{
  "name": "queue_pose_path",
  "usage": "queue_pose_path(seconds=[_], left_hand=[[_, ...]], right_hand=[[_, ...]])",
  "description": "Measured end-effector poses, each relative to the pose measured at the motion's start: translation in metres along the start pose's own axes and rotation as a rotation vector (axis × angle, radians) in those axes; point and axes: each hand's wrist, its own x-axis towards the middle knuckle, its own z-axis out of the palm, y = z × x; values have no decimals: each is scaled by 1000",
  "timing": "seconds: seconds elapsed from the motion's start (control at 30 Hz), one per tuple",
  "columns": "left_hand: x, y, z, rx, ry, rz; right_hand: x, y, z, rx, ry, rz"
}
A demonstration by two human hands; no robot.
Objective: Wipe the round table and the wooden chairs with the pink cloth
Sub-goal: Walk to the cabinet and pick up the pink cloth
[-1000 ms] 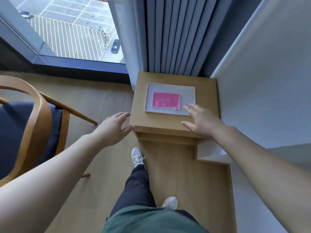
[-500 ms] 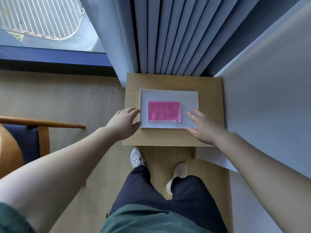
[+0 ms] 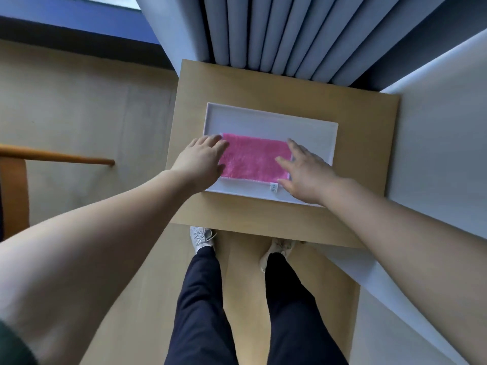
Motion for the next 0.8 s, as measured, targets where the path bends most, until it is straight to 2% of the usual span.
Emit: queue_pose_path(seconds=[0.23, 0.5, 0.63, 0.8], left_hand=[[46, -5, 32, 60, 59, 54], [61, -10, 35, 80, 132, 41], [56, -6, 28, 16, 174, 85], [33, -3, -6, -97, 131, 26]], right_hand=[[47, 19, 32, 25, 108, 17], [55, 21, 40, 41, 242, 8], [52, 18, 35, 70, 257, 3], [31, 5, 4, 94, 253, -22]])
